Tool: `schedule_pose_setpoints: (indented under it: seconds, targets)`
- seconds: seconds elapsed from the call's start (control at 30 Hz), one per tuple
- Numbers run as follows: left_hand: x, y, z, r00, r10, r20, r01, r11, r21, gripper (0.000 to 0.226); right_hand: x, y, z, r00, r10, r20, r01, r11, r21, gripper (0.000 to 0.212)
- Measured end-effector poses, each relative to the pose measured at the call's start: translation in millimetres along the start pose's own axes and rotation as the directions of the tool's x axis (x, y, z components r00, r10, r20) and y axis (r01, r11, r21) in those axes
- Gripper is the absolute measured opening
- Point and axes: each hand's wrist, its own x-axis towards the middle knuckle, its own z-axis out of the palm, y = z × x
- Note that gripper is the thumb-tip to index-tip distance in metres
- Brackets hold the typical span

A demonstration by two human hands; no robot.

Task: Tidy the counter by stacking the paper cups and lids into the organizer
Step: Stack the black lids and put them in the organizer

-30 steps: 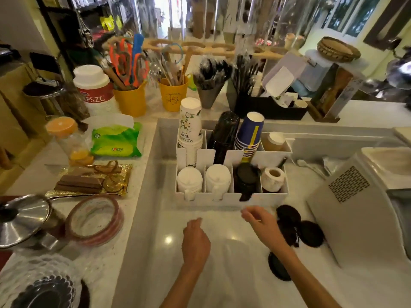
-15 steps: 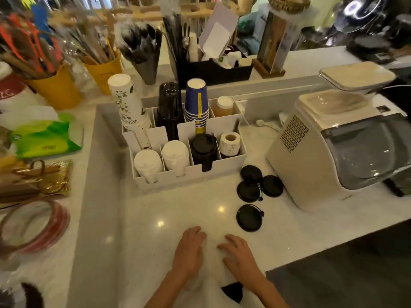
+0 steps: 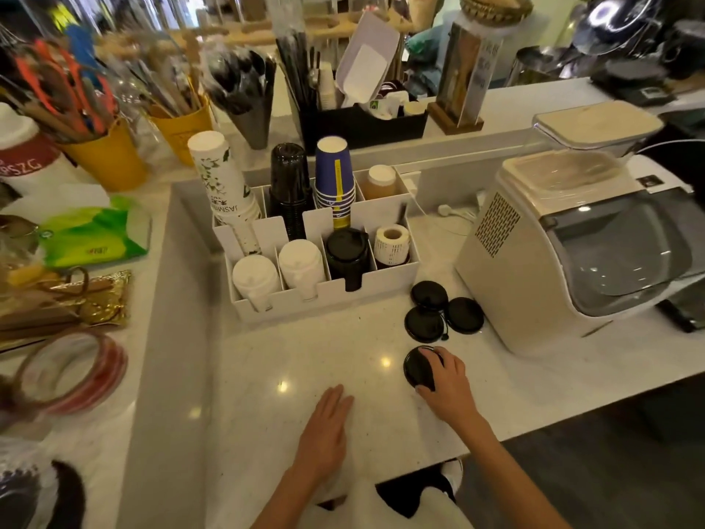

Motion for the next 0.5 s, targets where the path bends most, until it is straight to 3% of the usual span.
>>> schedule_pose_setpoints:
  seconds: [0.1, 0.37, 0.5]
  targets:
    - [-4.3, -1.9, 2.3, 1.000, -0.002, 0.020, 0.002, 1.000, 0.007, 0.058, 8.1, 6.2, 2.9, 0.995, 0.015, 0.094, -0.013, 1.000, -0.025, 0.080]
    - [-14.8, -4.0, 4.6, 0.999, -0.039, -0.014, 0.040, 0.990, 0.135, 0.056, 17.1, 8.8, 7.1, 0.994, 0.053, 0.098, -0.043, 0.994, -0.098, 0.083]
    - [-7.9, 1.7, -1.9, 0.997, -0.070, -0.016, 0.071, 0.993, 0.098, 0.054, 21.1, 1.0, -1.7, 0.987, 0.084, 0.140, -0.078, 0.996, -0.051, 0.086]
